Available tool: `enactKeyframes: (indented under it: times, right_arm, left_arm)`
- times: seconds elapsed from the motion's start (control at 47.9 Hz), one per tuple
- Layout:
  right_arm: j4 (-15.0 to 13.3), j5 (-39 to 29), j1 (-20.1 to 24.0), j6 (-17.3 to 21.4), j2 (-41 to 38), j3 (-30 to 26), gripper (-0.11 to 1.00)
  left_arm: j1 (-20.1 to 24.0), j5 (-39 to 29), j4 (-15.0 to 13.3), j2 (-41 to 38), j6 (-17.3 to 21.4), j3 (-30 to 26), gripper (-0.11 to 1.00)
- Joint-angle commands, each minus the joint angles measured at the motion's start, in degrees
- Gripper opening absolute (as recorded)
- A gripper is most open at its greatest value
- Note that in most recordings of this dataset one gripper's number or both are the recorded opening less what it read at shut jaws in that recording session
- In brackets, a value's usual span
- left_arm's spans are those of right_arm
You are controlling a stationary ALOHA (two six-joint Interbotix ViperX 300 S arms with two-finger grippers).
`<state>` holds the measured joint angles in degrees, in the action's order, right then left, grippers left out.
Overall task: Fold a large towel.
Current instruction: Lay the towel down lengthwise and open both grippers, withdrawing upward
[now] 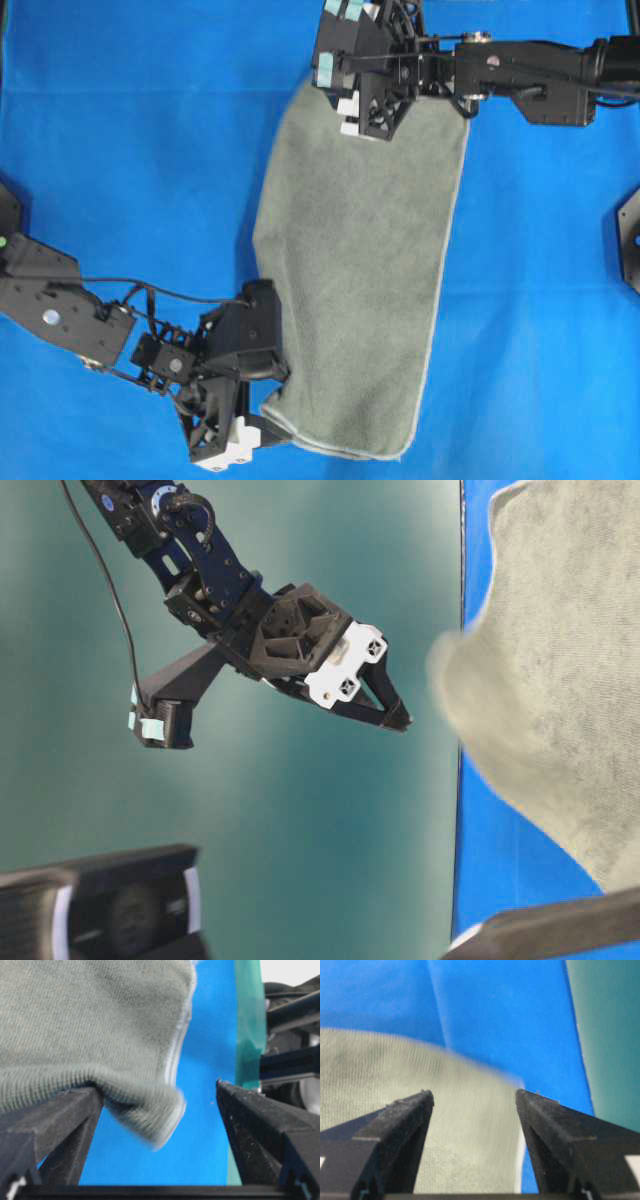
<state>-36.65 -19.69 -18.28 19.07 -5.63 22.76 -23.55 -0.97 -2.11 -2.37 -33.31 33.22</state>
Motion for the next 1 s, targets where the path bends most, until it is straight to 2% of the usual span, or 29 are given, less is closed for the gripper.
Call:
enactKeyframes:
  times: [0.0,0.209,0.313,0.418,0.481,0.627,0.731,0.815,0.982]
  right_arm:
    - [-0.2,0.4,0.4,-0.1,2.8,-0.4,0.65]
    - [0.2,0.6,2.1,0.1,9.0,2.5,0.65]
    - [0.3,0.6,3.9,1.0,13.5,5.4,0.65]
    - [1.8,1.1,6.2,1.9,20.0,9.9,0.65]
    - [3.0,2.3,7.3,3.1,23.9,12.8,0.65]
    - [5.2,6.8,8.5,7.6,34.4,20.7,0.65]
    - [5.4,8.5,8.8,11.2,41.1,25.0,0.65]
    - [5.4,9.4,8.8,13.4,45.6,28.0,0.65]
    - [5.4,9.7,8.0,15.5,49.4,31.1,0.65]
  left_arm:
    - [0.1,-2.9,0.2,3.8,0.2,-0.7,0.84]
    - [0.1,-7.9,0.6,11.6,1.5,1.5,0.83]
    - [1.2,-7.9,0.6,16.9,3.9,4.0,0.83]
    - [3.7,-7.6,0.7,21.1,6.7,6.7,0.83]
    - [5.8,-6.7,0.7,23.7,9.1,8.2,0.83]
    - [12.5,-2.8,0.8,30.3,19.1,11.6,0.83]
    - [16.6,1.3,0.7,33.7,26.6,13.8,0.83]
    - [20.0,4.4,0.6,36.0,31.1,15.0,0.83]
    - [26.7,7.5,0.6,36.9,34.7,15.7,0.83]
